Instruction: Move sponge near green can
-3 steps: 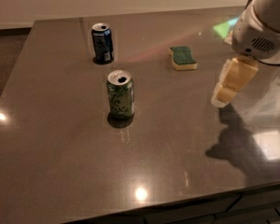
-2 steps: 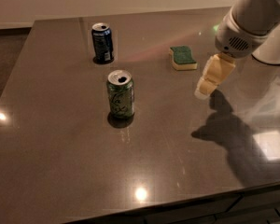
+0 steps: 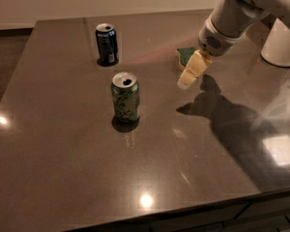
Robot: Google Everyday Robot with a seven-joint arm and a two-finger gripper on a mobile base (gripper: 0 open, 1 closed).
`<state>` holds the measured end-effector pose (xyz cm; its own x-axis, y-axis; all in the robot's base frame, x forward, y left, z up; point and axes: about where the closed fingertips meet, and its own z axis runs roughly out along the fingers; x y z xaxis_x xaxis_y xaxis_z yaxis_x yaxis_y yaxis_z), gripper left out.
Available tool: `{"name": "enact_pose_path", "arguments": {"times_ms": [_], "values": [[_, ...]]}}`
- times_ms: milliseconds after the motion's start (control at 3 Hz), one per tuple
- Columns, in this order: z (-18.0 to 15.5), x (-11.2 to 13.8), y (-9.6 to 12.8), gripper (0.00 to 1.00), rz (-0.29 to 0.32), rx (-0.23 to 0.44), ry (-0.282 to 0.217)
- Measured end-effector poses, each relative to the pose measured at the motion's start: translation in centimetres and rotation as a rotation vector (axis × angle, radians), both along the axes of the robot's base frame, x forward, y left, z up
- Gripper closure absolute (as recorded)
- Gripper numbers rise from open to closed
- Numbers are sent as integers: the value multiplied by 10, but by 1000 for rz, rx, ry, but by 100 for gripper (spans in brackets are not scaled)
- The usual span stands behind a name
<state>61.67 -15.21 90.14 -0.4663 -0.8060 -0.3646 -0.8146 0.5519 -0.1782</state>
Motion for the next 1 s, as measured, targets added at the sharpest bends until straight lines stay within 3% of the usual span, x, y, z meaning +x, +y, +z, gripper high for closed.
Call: {"name": "enact_pose_path", "arguments": {"times_ms": [667,1000], "values": [[-36,66,9,0,-59,80,38],[-46,84,7,0,-72,105,56]]}}
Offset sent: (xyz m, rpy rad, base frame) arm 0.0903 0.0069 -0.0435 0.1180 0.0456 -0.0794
